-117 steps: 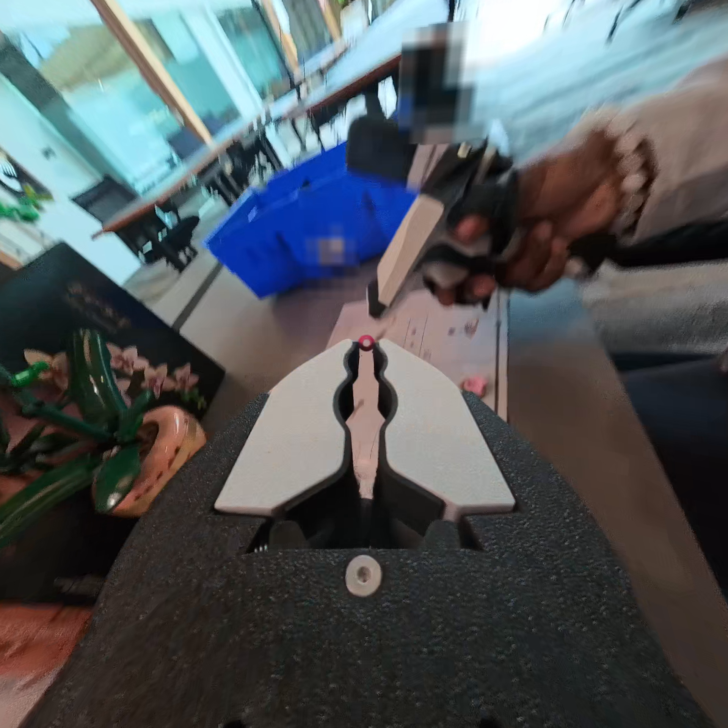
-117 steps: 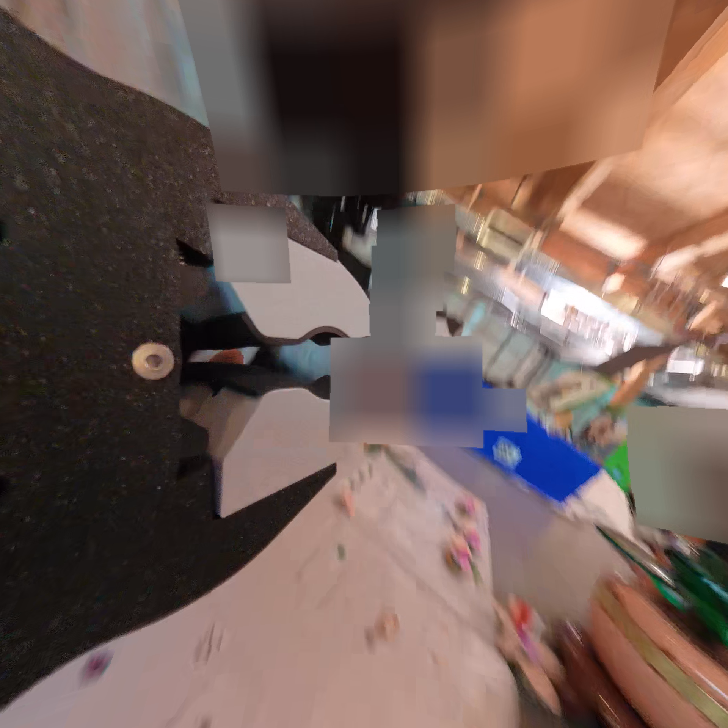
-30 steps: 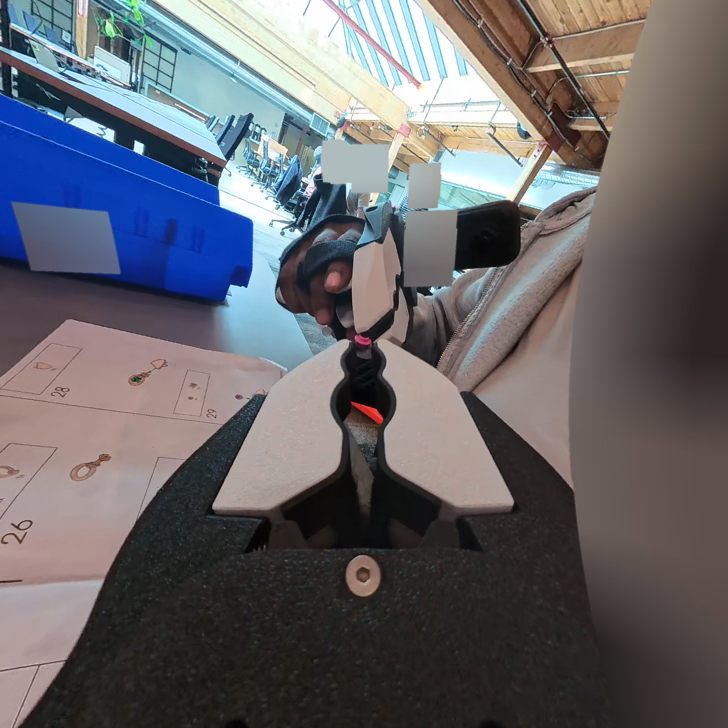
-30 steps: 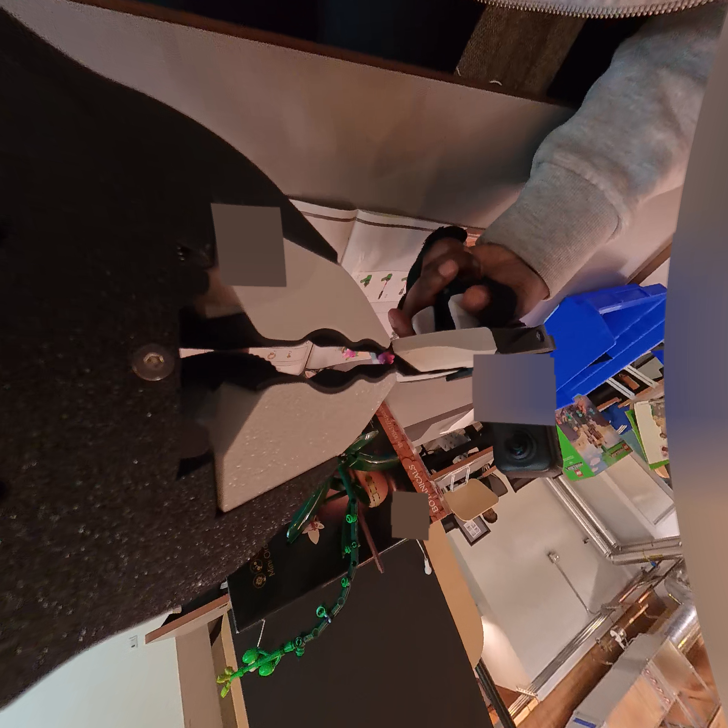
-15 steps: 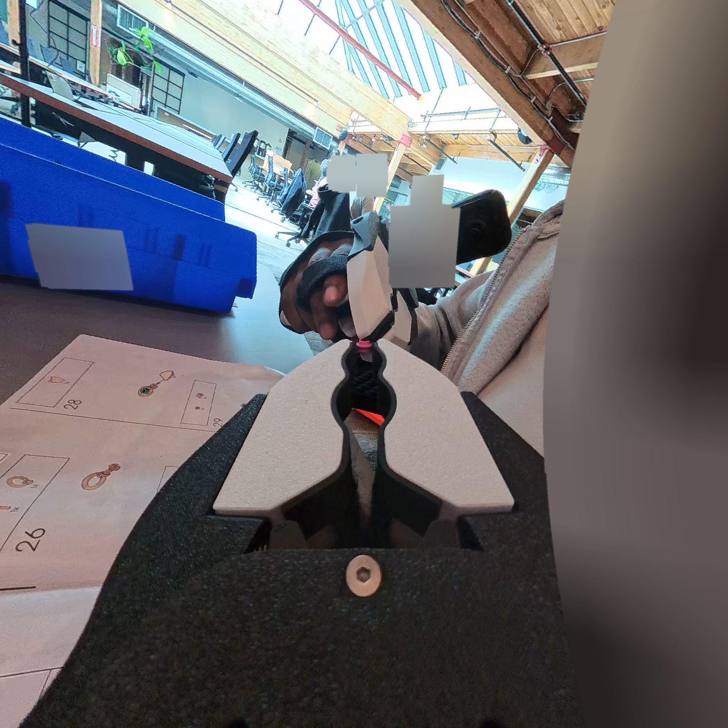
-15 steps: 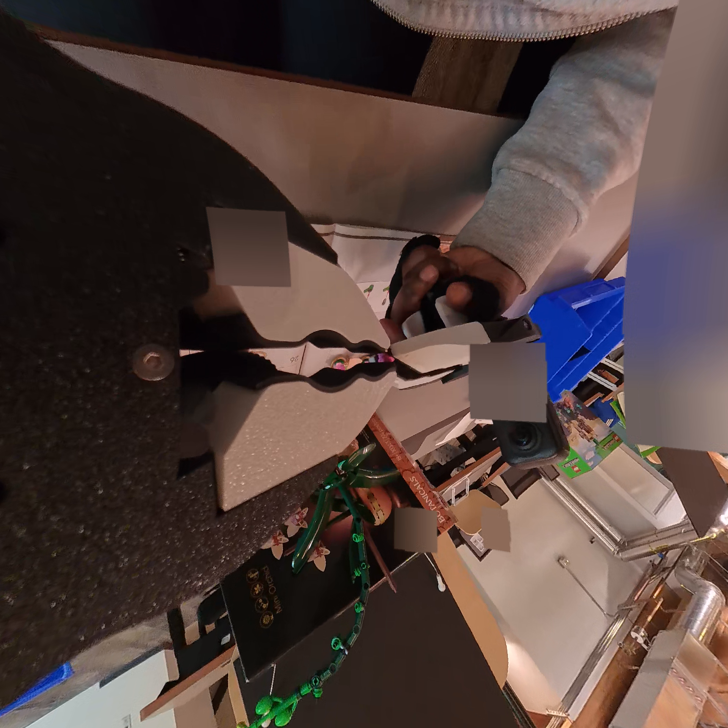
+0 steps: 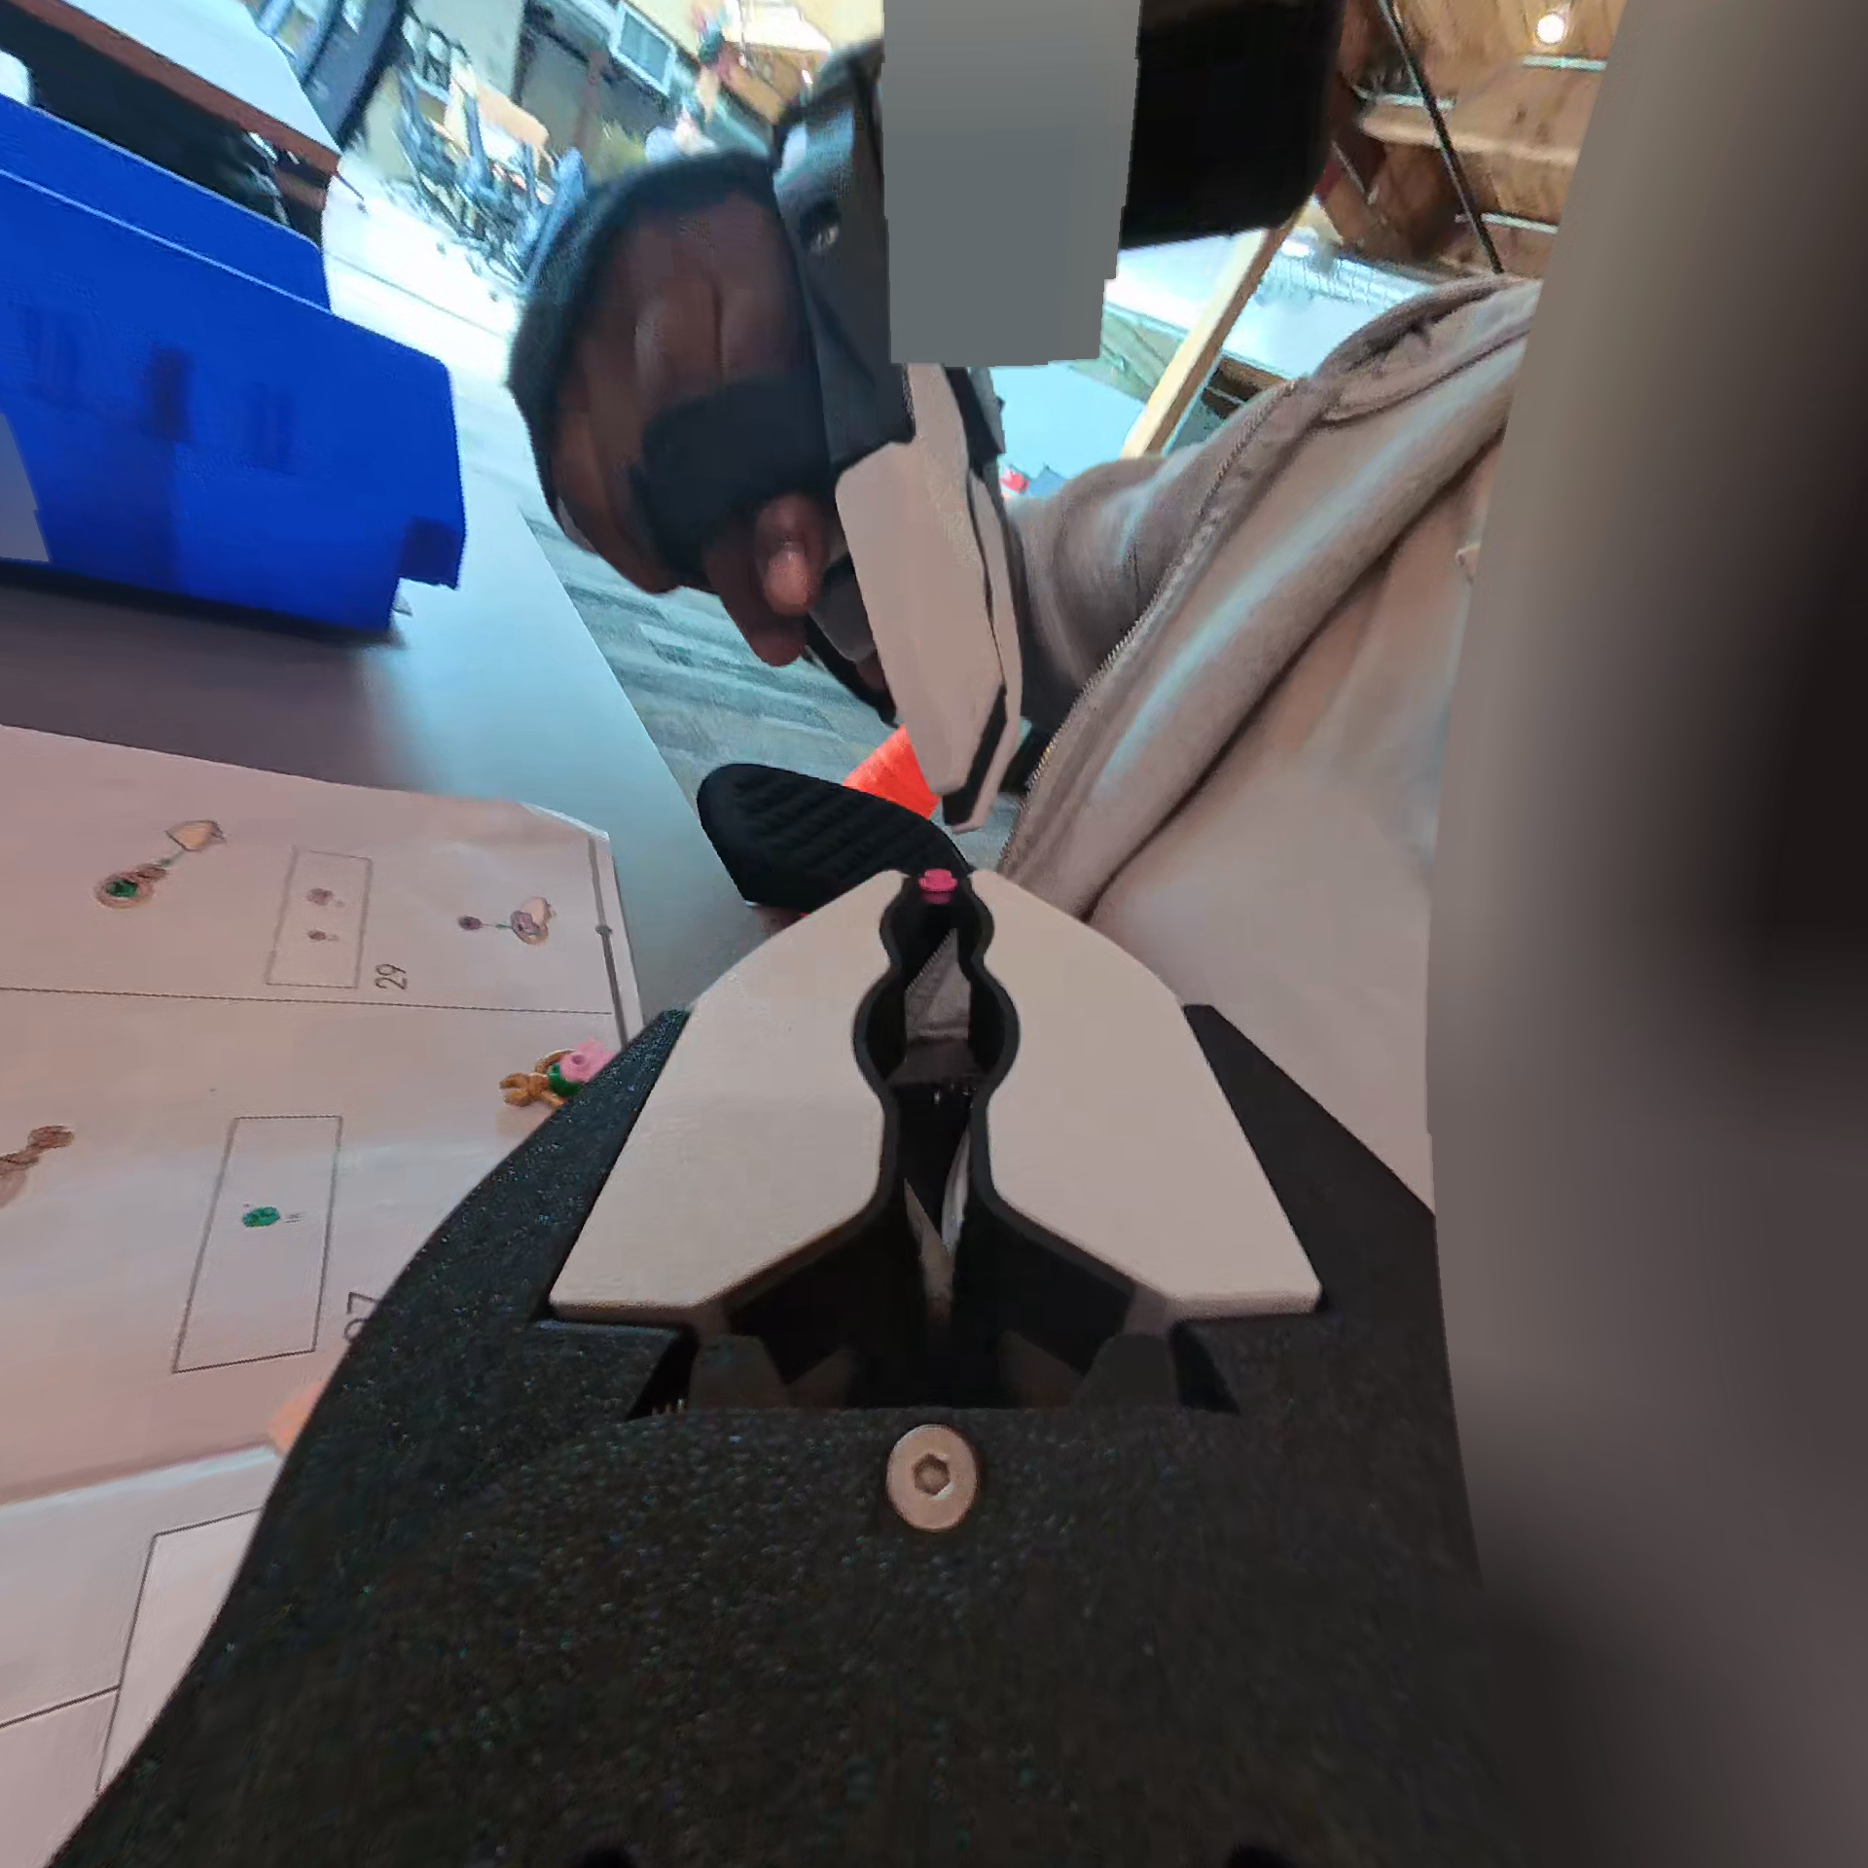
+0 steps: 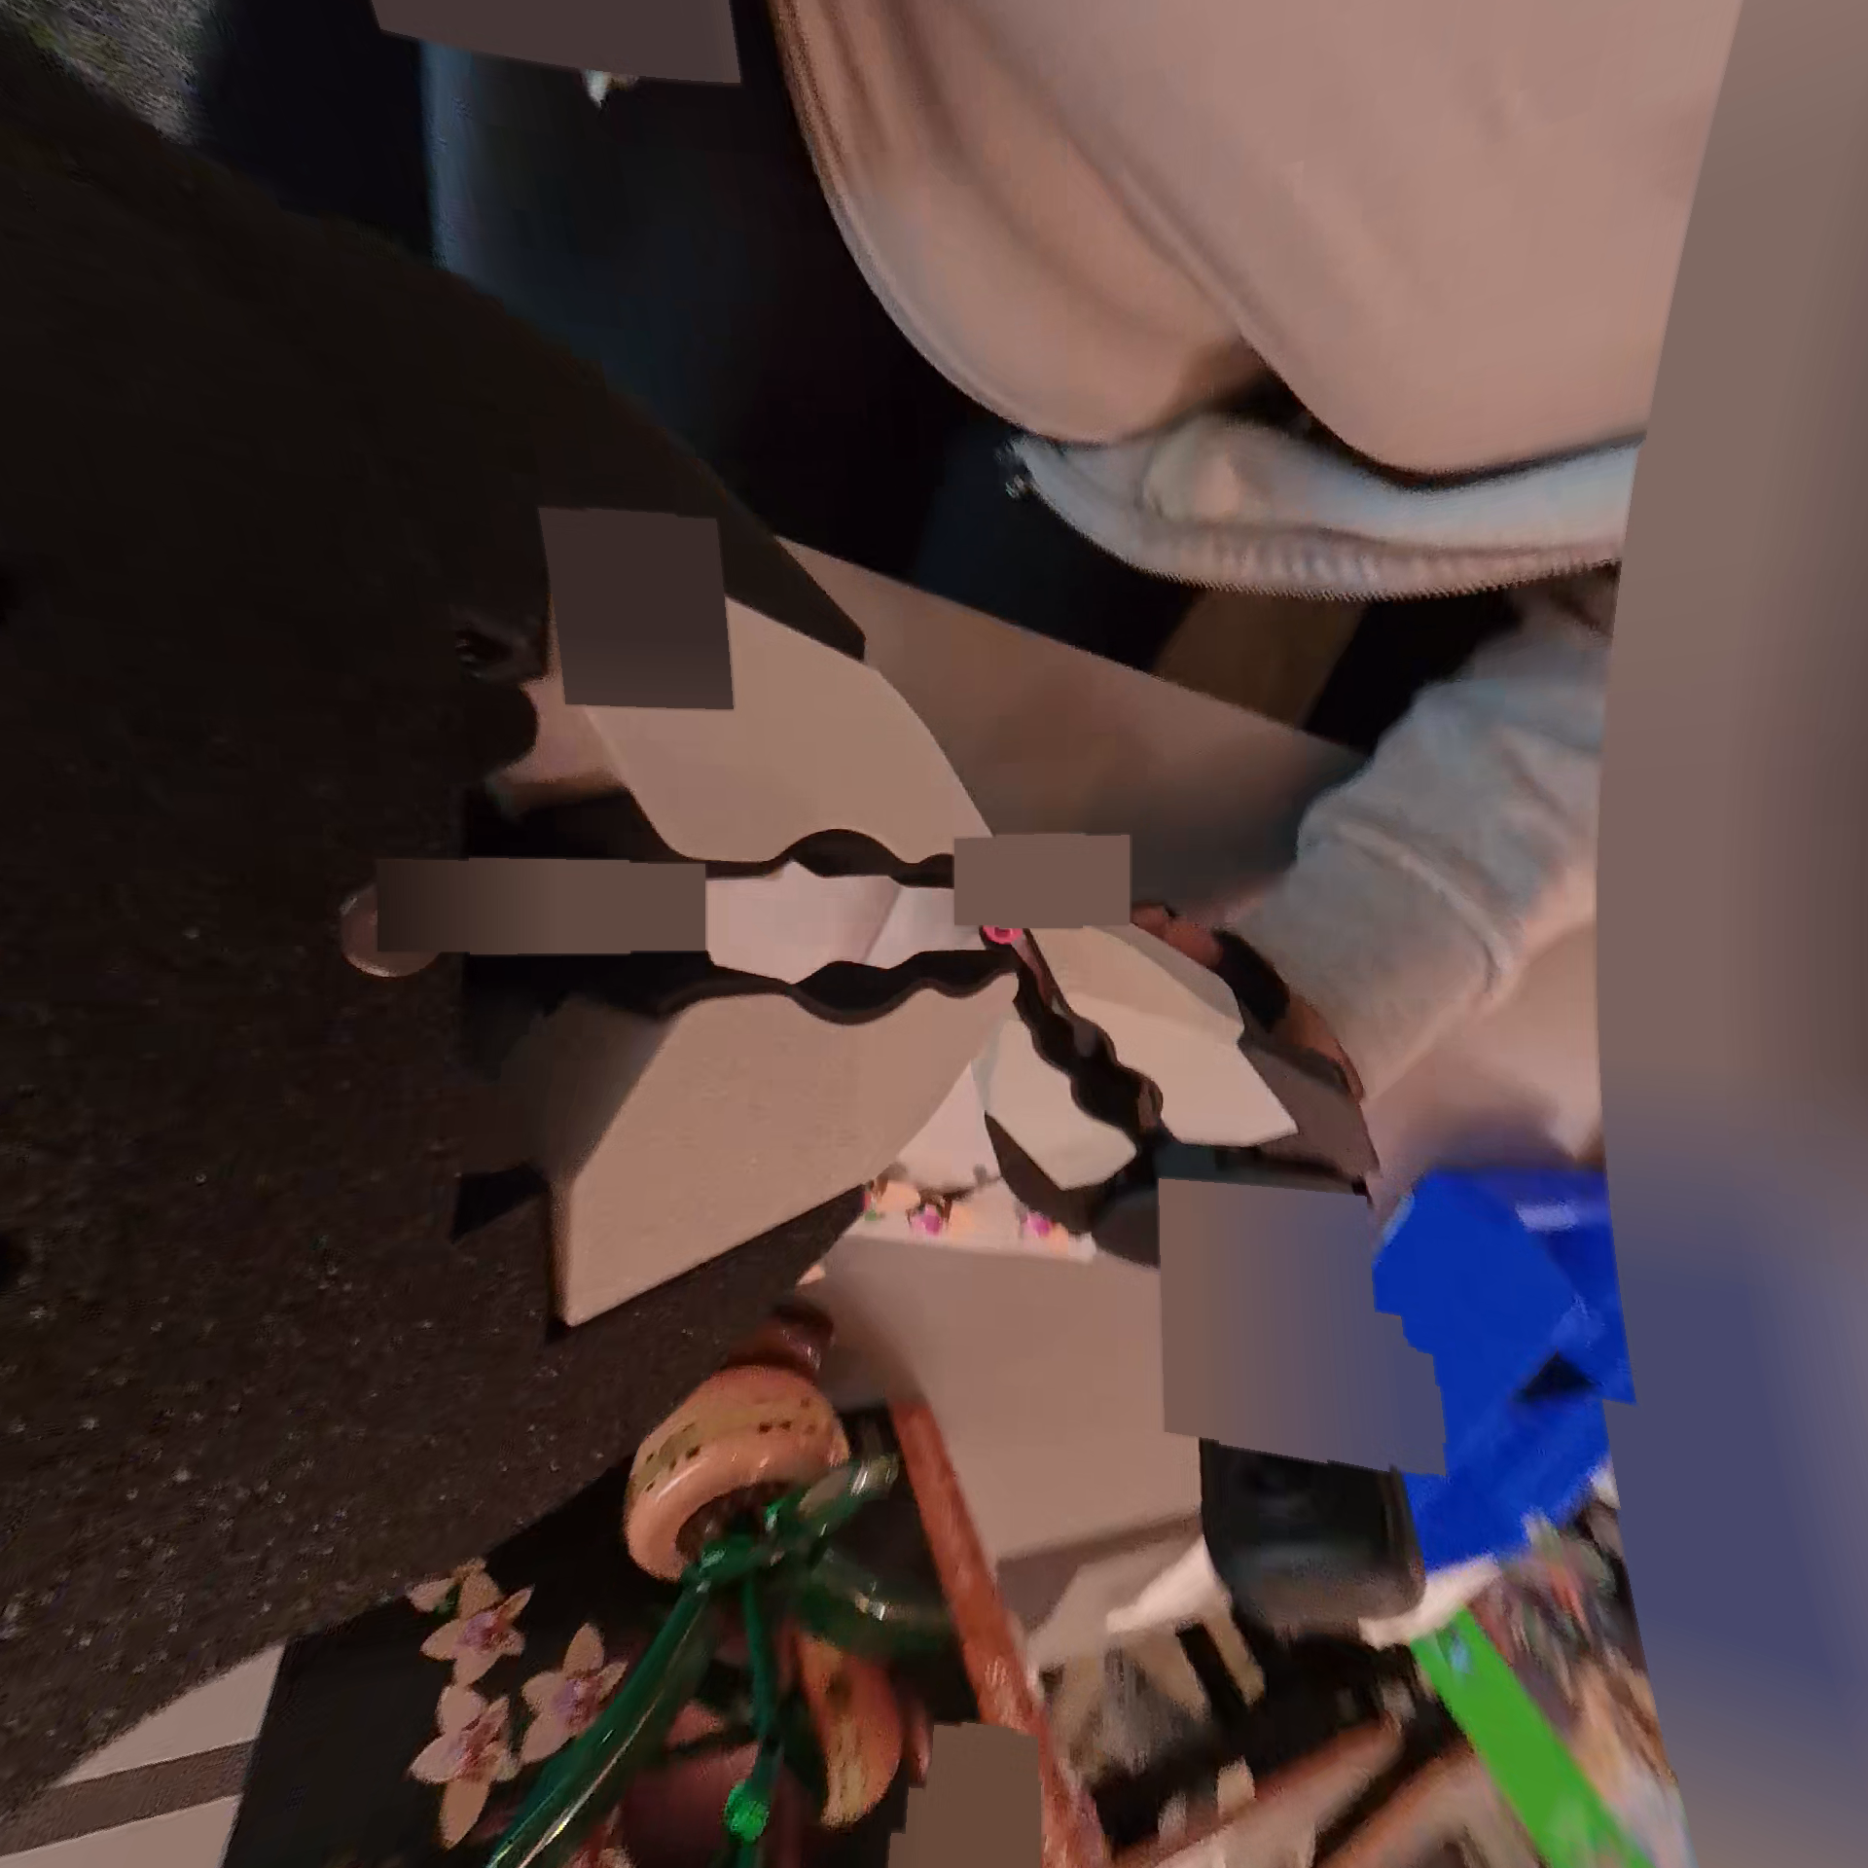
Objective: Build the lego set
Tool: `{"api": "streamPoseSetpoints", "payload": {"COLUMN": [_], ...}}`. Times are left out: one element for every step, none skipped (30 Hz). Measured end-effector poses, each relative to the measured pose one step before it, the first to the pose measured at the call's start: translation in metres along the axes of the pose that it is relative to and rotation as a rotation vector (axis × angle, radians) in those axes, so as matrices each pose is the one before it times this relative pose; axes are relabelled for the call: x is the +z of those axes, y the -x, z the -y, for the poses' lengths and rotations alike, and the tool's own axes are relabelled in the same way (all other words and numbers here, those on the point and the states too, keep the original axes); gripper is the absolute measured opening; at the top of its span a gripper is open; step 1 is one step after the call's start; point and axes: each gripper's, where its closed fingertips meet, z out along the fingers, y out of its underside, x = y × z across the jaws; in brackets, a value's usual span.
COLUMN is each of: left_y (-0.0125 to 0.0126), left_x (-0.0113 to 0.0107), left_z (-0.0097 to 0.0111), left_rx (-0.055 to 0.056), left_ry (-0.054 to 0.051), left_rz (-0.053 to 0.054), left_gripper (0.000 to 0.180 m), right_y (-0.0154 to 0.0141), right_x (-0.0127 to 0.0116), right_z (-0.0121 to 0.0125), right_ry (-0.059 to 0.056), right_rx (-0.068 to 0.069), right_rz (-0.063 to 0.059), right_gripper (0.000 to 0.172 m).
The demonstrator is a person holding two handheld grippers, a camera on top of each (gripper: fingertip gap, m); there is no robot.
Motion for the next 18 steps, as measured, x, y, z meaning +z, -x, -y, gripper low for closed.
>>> {"api": "streamPoseSetpoints", "payload": {"left_y": [-0.00078,-0.00030,-0.00016,0.00024,-0.00029,-0.00068,0.00026,0.00068,0.00010,0.00026,0.00054,0.00008,0.00044,0.00099,0.00066,-0.00015,-0.00037,0.00079], "left_x": [0.00159,0.00161,0.00151,0.00125,0.00102,0.00093,0.00079,0.00050,0.00017,0.00011,-0.00007,-0.00005,0.00023,0.00057,0.00037,0.00017,-0.00031,-0.00053], "left_z": [-0.00164,-0.00167,-0.00158,-0.00079,-0.00048,-0.00051,-0.00080,-0.00116,-0.00035,-0.00015,0.00021,0.00038,-0.00022,-0.00078,-0.00070,0.00029,0.00108,0.00147], "left_rx": [-0.0021,-0.0021,-0.0020,-0.0024,-0.0020,-0.0006,0.0007,0.0016,-0.0011,-0.0022,-0.0026,-0.0045,-0.0053,-0.0051,-0.0058,-0.0093,-0.0132,-0.0150], "left_ry": [0.0167,0.0163,0.0149,0.0099,0.0076,0.0074,0.0094,0.0108,0.0041,0.0010,-0.0022,-0.0028,0.0003,0.0040,0.0026,-0.0049,-0.0126,-0.0157], "left_rz": [-0.0063,-0.0042,-0.0045,-0.0015,-0.0058,-0.0072,-0.0001,0.0020,-0.0025,-0.0014,-0.0016,-0.0054,-0.0052,-0.0010,-0.0035,-0.0099,-0.0116,-0.0042], "left_gripper": [0.007,0.007,0.007,0.007,0.007,0.007,0.007,0.007,0.007,0.007,0.007,0.007,0.007,0.007,0.007,0.007,0.007,0.007], "right_y": [0.00140,-0.00028,0.00076,0.00195,0.00241,0.00117,0.00031,0.00063,0.00048,0.00026,-0.00022,-0.00020,0.00002,0.00057,0.00067,0.00027,-0.00055,-0.00131], "right_x": [0.00199,0.00191,0.00184,0.00197,0.00226,0.00234,0.00206,0.00133,0.00084,0.00039,0.00001,0.00005,0.00020,0.00045,0.00058,0.00030,-0.00034,-0.00046], "right_z": [-0.00094,-0.00069,-0.00024,-0.00015,-0.00025,-0.00121,-0.00223,-0.00108,-0.00031,-0.00030,-0.00060,-0.00034,-0.00035,-0.00127,-0.00140,-0.00018,0.00038,-0.00006], "right_ry": [0.0309,0.0237,0.0151,0.0117,0.0111,0.0161,0.0206,0.0101,0.0042,0.0037,0.0061,0.0031,0.0024,0.0077,0.0086,0.0007,-0.0033,-0.0007], "right_rx": [-0.0096,-0.0112,-0.0108,-0.0064,-0.0032,-0.0028,-0.0064,-0.0077,-0.0022,-0.0025,-0.0052,-0.0044,-0.0039,-0.0046,-0.0037,-0.0011,0.0004,0.0036], "right_rz": [0.0387,0.0229,0.0275,0.0302,0.0296,0.0171,0.0083,0.0075,0.0053,0.0019,-0.0031,-0.0041,-0.0020,0.0021,0.0032,0.0007,-0.0038,-0.0075], "right_gripper": [0.011,0.011,0.011,0.010,0.010,0.011,0.011,0.011,0.011,0.010,0.010,0.010,0.009,0.009,0.009,0.009,0.008,0.008]}}
